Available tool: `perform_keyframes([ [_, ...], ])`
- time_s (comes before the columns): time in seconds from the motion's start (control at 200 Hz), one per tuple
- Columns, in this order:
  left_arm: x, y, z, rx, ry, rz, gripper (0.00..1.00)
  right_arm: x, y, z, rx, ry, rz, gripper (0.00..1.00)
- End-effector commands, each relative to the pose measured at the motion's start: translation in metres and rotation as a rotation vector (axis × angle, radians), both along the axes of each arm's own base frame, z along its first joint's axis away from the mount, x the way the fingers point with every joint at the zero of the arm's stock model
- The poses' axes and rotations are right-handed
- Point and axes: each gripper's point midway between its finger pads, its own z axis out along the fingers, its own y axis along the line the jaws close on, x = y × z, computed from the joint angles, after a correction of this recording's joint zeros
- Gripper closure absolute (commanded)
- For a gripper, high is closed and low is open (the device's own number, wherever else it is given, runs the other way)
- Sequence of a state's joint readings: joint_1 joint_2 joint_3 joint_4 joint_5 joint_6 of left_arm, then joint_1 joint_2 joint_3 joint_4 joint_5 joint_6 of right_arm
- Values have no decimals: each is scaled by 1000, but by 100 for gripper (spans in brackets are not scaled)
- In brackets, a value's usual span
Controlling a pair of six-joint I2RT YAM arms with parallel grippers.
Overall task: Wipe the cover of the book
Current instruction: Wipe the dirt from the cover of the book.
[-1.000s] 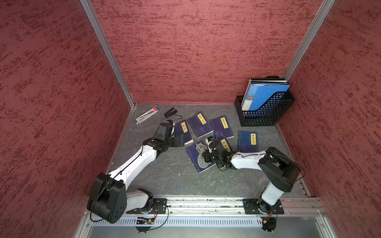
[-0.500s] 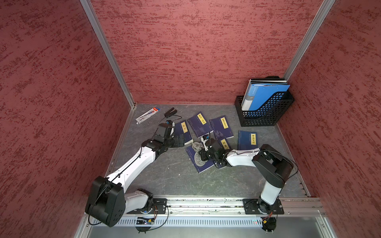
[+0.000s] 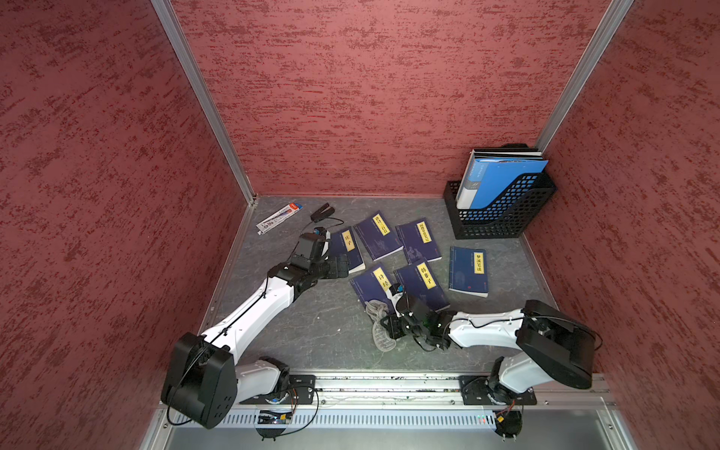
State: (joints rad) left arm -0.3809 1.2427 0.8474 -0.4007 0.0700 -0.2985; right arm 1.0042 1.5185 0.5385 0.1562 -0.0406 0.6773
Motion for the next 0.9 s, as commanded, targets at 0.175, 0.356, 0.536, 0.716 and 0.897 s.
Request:
perform_keyframes([
  [0.175,-5,2,-13,8,26,-2,0,22,-49,-48,-240,81,-87,87],
  [0.356,-11,2,-14,0,31,-2,0,63,-39,-47,-204,52,-123,87],
  [0.536,-15,3,-15,-4,38,3,0,83,-12,-25,-139,20,-65,87],
  [0.716,-16,3,-15,-8,38,3,0,86,1,27,-50,-58,0,86],
  [0.897,-15,-1,-19,-21,48,2,0,105,-39,64,-105,-143,-123,84],
])
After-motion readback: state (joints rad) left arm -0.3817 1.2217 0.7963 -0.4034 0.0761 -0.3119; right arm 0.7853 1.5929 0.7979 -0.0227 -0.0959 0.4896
